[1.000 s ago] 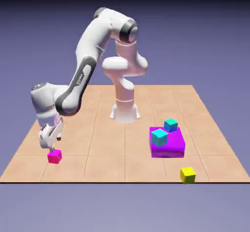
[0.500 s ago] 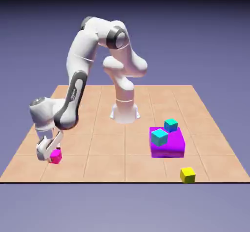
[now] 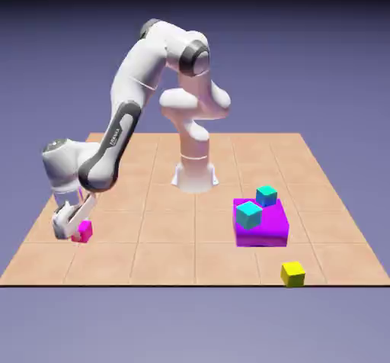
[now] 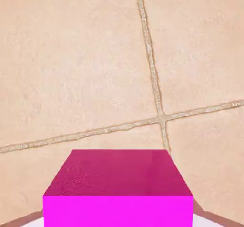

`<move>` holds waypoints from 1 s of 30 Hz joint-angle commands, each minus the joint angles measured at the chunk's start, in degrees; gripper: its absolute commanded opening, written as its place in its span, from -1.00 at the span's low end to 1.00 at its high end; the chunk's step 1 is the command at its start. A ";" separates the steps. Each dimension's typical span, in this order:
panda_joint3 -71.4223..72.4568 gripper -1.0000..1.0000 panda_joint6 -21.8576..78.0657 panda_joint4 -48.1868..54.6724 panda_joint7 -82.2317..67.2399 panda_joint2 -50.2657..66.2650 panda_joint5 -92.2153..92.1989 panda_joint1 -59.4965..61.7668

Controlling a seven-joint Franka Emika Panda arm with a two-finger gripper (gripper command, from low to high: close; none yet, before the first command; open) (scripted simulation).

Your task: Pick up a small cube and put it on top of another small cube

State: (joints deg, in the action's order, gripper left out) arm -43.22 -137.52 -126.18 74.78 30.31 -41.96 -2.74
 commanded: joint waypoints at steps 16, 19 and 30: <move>28.39 -1.00 5.99 -9.81 -24.39 -22.21 23.04 -6.95; 34.62 -1.00 7.19 -11.91 -29.61 -26.96 27.99 -8.31; 52.52 -1.00 8.18 -18.83 -44.30 -38.98 42.68 -12.19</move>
State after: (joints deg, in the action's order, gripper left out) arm 9.29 -129.32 -145.01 30.36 -8.68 0.52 -14.93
